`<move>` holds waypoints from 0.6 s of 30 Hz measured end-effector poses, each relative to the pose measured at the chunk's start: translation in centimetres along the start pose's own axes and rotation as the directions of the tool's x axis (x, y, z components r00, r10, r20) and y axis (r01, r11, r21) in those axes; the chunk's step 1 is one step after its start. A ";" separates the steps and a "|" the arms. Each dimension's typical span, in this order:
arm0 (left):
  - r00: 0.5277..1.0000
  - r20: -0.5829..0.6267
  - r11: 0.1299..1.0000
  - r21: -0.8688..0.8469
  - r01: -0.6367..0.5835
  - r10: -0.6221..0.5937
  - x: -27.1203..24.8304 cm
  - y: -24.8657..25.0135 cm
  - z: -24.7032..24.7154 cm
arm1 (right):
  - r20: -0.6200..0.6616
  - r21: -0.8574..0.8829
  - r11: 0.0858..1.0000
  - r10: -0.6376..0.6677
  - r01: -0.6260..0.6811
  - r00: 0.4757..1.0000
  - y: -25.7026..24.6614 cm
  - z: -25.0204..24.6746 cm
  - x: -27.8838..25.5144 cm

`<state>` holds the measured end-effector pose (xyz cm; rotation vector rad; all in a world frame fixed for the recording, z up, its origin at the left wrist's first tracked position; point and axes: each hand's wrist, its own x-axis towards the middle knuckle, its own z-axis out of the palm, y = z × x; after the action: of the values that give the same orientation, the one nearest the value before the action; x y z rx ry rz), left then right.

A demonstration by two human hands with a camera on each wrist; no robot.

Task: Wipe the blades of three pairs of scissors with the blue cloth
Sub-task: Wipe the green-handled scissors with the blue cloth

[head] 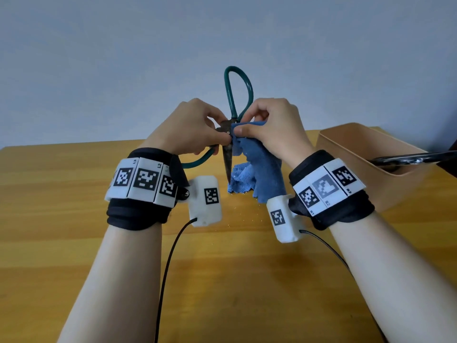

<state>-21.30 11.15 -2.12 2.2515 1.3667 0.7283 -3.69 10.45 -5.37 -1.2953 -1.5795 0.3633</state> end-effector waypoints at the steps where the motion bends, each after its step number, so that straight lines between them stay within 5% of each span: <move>1: 1.000 -0.002 1.000 -0.007 0.000 -0.001 -0.1 -0.1 -0.1 | -0.023 -0.022 1.000 0.007 -0.008 1.000 0.2 -0.1 0.2; 13: 0.999 -0.039 0.998 -0.042 0.036 -0.038 -0.7 -1.4 -1.6 | -0.241 -0.135 0.979 0.117 -0.153 0.963 2.8 -1.3 1.3; 18: 0.992 -0.112 0.996 -0.081 0.040 -0.049 -0.6 -1.9 -1.9 | -0.286 0.085 0.964 0.267 -0.254 0.920 3.1 -1.7 1.4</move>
<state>-23.98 11.53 -1.86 2.1410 1.4105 0.8919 -0.40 12.20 -6.27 -1.4547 -1.1448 0.3505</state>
